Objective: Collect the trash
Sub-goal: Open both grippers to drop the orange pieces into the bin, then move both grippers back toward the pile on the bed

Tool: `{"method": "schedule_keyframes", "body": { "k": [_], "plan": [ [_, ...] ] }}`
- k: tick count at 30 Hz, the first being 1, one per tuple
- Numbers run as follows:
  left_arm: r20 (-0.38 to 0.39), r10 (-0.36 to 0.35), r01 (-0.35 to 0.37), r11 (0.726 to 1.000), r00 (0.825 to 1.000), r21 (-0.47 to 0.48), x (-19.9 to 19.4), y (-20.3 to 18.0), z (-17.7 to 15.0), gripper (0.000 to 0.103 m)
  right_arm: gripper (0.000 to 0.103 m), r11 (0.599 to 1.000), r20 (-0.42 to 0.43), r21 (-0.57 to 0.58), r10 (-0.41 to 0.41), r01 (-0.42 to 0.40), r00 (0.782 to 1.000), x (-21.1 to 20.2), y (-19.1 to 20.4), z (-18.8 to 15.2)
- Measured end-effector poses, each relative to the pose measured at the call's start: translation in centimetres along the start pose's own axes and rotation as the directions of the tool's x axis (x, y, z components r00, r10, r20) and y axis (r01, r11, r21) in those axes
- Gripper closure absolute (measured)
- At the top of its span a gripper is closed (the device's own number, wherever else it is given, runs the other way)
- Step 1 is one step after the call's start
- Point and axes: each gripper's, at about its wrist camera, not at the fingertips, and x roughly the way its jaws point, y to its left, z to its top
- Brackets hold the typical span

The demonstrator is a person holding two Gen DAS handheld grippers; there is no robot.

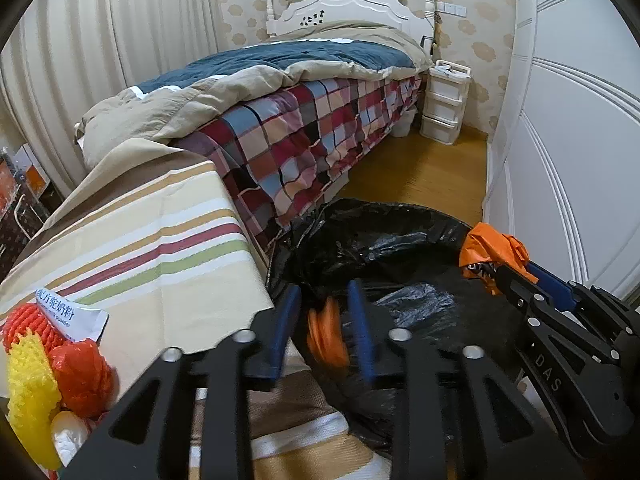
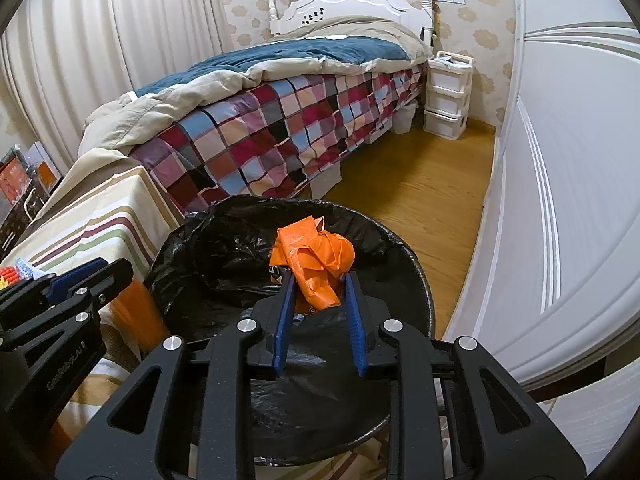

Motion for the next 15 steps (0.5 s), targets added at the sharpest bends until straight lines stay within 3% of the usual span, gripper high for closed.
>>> {"method": "schedule_keyframes", "body": {
  "k": [1, 4, 6, 15],
  "plan": [
    [0.007, 0.004, -0.004, 1.0, 1.0, -0.003, -0.1, 0.0, 0.0, 0.054, 0.078, 1.0, 0.001, 0.0, -0.001, 0.001, 1.0, 0.0, 0.0, 0.0],
    [0.026, 0.01, -0.009, 1.0, 1.0, -0.008, -0.4, 0.1, 0.2, 0.039, 0.063, 1.0, 0.008, 0.0, -0.008, 0.008, 1.0, -0.1, 0.1, 0.0],
    [0.032, 0.016, -0.016, 1.0, 0.999, -0.009, -0.6, 0.1, 0.2, 0.032, 0.061, 1.0, 0.021, -0.001, -0.021, 0.021, 1.0, -0.4, 0.1, 0.0],
    [0.033, 0.036, -0.035, 0.999, 0.999, -0.041, -2.0, 1.1, -0.1, 0.026, 0.045, 0.999, 0.037, 0.002, -0.049, 0.049, 0.998, -1.5, 0.0, -0.1]
  ]
}}
